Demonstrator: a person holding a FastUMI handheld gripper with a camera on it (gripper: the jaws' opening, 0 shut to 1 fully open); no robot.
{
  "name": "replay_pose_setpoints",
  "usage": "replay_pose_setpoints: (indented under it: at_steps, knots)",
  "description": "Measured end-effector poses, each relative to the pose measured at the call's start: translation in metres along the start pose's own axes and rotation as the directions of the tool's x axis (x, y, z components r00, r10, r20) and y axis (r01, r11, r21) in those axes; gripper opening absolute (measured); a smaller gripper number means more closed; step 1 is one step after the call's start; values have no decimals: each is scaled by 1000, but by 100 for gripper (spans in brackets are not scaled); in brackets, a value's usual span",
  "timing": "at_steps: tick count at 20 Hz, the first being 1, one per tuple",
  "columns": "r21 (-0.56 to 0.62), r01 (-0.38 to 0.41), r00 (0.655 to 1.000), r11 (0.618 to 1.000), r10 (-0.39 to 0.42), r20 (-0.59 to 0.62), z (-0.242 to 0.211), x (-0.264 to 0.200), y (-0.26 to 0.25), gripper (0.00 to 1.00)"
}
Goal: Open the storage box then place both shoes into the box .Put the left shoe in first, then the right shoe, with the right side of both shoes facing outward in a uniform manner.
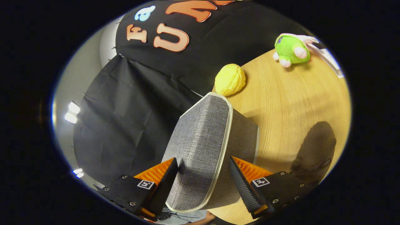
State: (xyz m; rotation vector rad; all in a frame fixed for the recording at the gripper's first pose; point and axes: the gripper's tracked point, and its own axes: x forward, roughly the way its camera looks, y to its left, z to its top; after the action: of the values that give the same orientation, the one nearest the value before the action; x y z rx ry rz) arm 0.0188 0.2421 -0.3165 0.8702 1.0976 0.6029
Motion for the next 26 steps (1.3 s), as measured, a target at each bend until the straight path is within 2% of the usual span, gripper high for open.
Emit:
replay_pose_setpoints:
  at_steps: [5,9,14,18,21,22,26]
  knots:
    - [46,-22,1000,999,23,-7,1,9,0,96]
    - [82,11,999,997,-8,-34,2,5,-3,80]
    - [79,-4,999,997,8,-53,4,-2,-3,74]
    - [108,-35,999,994,38,-25,2,0,-2,75]
    - [112,-90,996,990,89,8,2,3,-5,83]
    - [141,-106,994,984,105,11,1,1,-9,85]
    - [294,-152,987,944,159,2,-3,-2,-21,85]
